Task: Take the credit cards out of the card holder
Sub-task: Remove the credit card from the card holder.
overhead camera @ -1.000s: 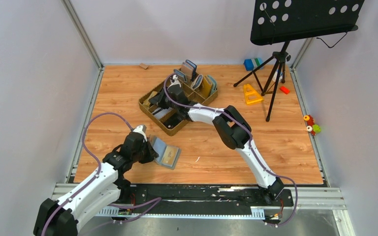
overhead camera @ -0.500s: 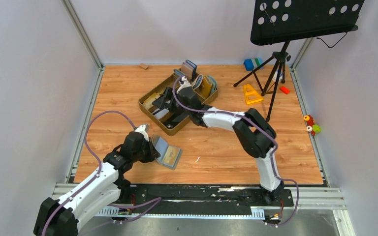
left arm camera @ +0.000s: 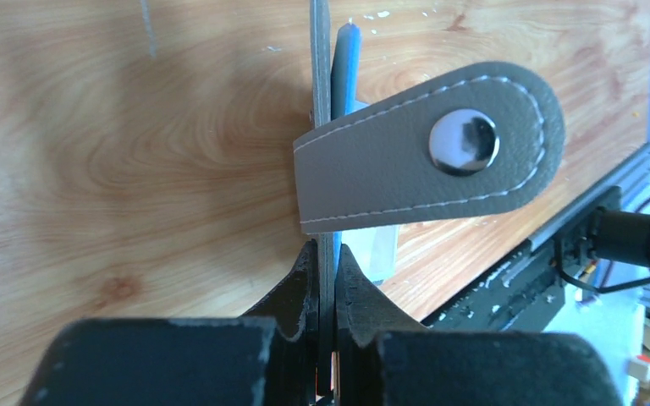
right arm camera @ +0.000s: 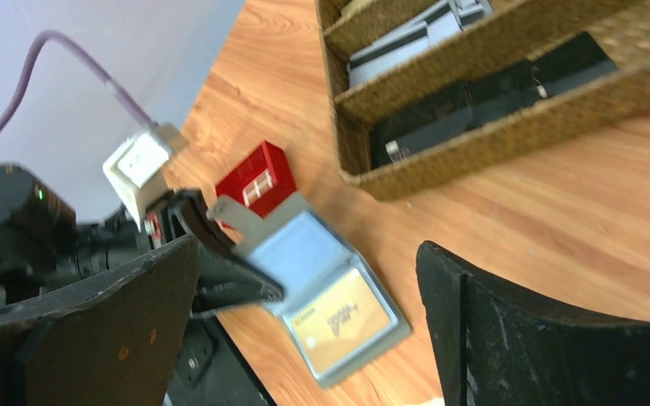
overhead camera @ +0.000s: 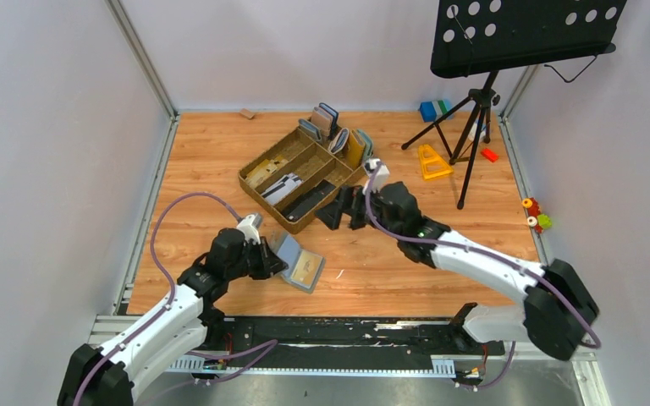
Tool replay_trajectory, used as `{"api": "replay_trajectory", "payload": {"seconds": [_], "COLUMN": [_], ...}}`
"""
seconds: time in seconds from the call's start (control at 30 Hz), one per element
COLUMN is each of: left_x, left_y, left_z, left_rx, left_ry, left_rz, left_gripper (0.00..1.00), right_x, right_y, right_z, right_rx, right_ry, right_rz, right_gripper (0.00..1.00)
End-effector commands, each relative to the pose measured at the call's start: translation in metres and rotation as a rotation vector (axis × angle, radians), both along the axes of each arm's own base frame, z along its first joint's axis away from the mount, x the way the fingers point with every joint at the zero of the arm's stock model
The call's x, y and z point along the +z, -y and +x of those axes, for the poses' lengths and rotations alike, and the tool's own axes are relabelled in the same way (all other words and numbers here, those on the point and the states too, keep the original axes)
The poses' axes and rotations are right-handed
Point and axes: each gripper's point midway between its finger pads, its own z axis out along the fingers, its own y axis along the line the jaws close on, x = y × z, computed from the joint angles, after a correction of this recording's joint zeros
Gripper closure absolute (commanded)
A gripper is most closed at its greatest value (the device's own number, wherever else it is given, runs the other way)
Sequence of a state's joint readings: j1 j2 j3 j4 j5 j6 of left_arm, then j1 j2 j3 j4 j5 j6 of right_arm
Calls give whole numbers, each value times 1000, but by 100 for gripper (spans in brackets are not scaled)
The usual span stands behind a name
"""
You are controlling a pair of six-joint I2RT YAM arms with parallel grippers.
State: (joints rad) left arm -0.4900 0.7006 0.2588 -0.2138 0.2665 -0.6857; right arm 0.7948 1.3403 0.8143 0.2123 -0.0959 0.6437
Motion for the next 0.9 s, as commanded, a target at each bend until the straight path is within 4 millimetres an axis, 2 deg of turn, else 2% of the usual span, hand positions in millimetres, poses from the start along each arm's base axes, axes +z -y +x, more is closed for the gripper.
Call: {"api": "replay_trajectory", "payload": {"seconds": [0.0,0.07,0.23,0.37,0.5,0.73,0.87], "left_x": [24,28,60,89,110,136,148], "left_y": [25,29,44,58,67,70,72], "left_z": [1,0,5,9,13,17,14], "left_rx": [-47,-45,-64,-85,-90,-67,-82], "left_ry": [35,14,58,109,129,164,176], "left_rz": [-184,-221,-321,-405,-498,-623,-680], "left_gripper": [100,100,100,100,100,100,100], "right_x": [-19,-30,-44,-51,-55,-43,-39], "right_y": [38,47,66,68,66,58,56], "right_z": [-29,-46,-77,-92,-97,-104,-101], "right_rx": [45,93,146,197,219,230,205], "right_ry": [72,97,78,29,-22,-85,-125], "right_rz": [-91,-97,-46,3,47,200,243], "right_gripper": [1,2,2,2,1,0,0]}}
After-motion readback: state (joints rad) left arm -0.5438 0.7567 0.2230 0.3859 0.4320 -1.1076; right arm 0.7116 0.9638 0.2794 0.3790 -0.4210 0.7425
